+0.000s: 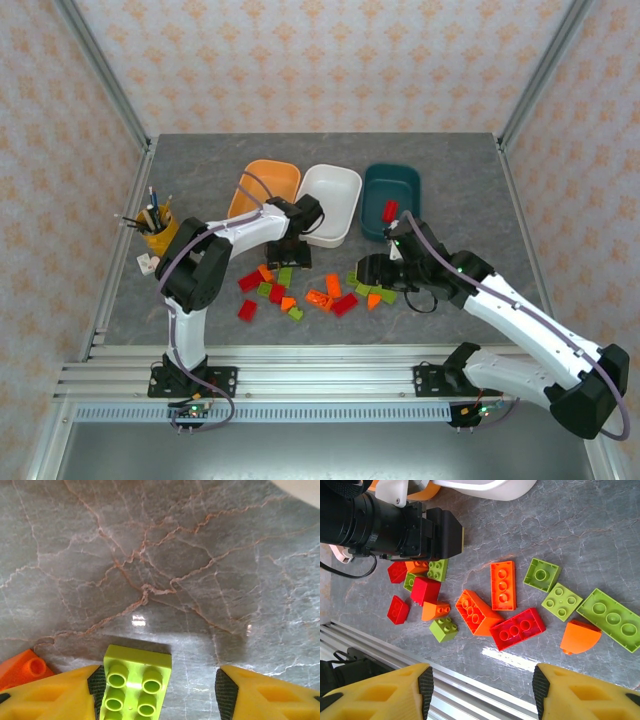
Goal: Sort the legos into containers by color
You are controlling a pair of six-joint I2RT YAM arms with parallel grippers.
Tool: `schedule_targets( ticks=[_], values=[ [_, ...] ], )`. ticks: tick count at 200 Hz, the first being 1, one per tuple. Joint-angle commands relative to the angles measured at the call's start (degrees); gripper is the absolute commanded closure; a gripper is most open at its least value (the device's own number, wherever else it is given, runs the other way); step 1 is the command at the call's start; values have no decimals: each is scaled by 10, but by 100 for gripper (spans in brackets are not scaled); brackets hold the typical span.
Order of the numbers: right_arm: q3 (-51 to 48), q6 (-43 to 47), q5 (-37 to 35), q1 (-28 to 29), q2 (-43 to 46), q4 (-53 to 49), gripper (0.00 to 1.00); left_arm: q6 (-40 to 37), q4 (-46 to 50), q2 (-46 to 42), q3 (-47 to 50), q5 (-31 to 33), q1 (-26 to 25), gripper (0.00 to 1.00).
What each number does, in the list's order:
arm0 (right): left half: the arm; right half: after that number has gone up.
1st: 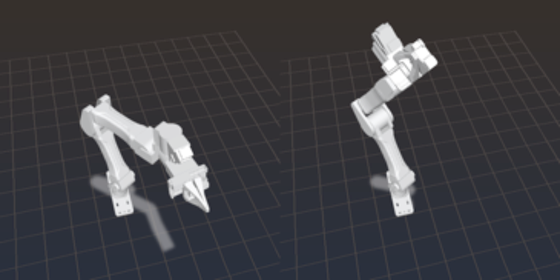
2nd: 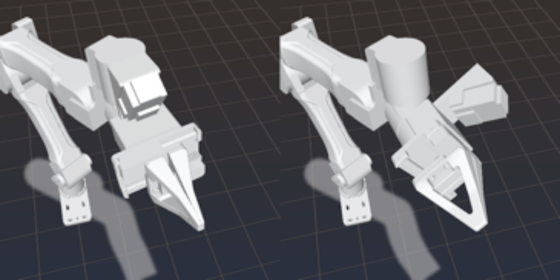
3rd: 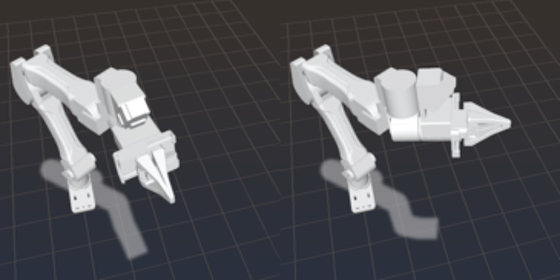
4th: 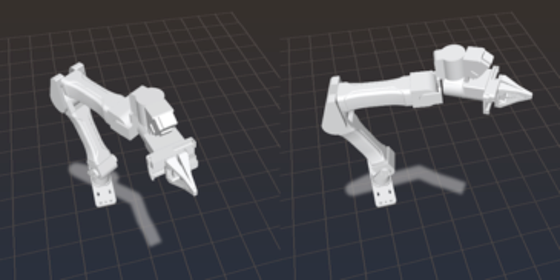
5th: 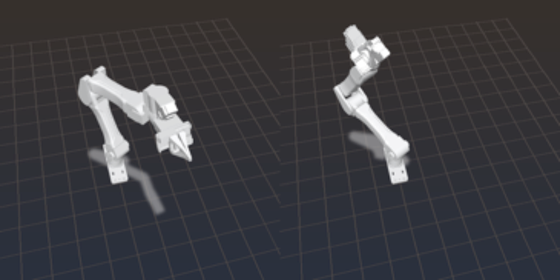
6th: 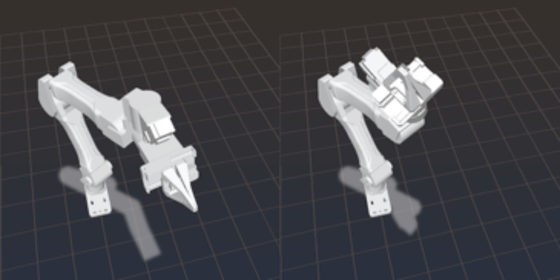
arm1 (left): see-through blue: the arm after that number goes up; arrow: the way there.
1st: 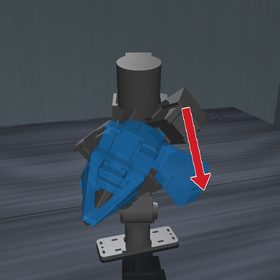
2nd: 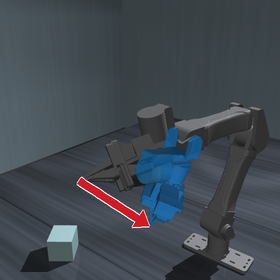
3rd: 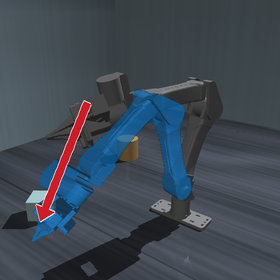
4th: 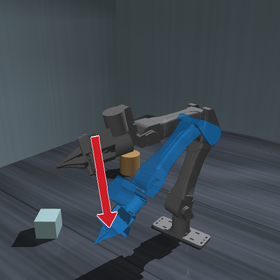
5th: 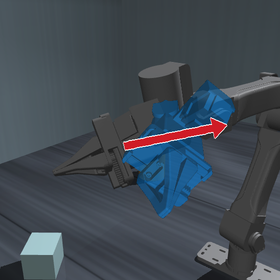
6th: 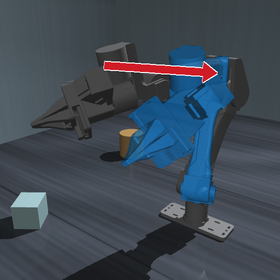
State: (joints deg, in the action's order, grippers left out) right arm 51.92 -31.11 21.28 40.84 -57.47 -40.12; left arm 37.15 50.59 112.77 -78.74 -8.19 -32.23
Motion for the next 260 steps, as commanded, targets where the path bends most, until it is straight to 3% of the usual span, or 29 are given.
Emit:
schedule_targets(
  ticks=[1,36,84,161,212,260],
  values=[
    [5,-7,0,4,-6,11,43,-11,-9,6,24,-2,7,37],
    [7,-7,-2,4,-16,10,43,-8,-13,-8,38,-8,7,41],
    [5,-5,1,4,-23,13,43,-8,10,-57,6,5,6,39],
    [11,-3,1,4,-29,11,44,-8,5,-47,30,4,-5,38],
    [8,-5,-6,4,-25,3,44,-5,-19,-45,69,4,-16,42],
    [11,-4,-7,4,-28,3,44,-10,-38,-19,72,7,-22,56]
  ],
)
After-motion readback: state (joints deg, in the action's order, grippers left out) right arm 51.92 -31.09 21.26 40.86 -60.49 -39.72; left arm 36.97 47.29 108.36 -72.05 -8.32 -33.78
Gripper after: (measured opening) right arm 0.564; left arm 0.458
